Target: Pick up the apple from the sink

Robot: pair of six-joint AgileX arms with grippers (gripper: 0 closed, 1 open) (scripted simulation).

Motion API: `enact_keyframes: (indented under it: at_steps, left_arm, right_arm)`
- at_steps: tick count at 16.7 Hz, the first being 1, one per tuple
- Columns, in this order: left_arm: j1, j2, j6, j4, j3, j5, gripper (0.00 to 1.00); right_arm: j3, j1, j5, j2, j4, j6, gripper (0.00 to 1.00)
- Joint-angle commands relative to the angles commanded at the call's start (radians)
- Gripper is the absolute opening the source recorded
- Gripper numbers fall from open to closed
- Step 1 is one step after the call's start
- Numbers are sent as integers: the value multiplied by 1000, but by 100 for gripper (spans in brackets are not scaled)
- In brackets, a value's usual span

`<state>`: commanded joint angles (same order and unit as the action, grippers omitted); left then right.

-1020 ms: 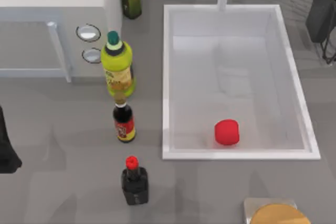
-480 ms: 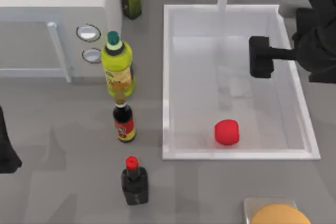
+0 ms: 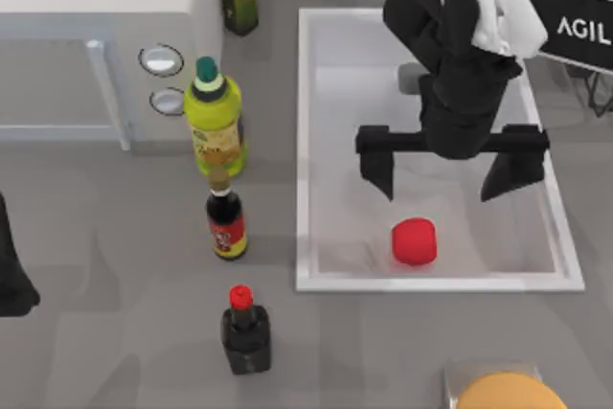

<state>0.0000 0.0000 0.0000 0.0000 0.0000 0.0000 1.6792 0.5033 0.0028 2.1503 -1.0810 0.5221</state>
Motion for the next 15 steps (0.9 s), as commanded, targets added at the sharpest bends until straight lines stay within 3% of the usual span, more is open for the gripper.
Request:
enact_keyframes:
  at_steps: [8, 15]
  left_arm:
    - [0, 0, 0, 0, 0, 0, 100]
    - [0, 0, 0, 0, 0, 0, 100]
  right_arm:
    - [8, 1, 0, 34, 4, 5, 100]
    - [-119, 5, 2, 212, 334, 9, 100]
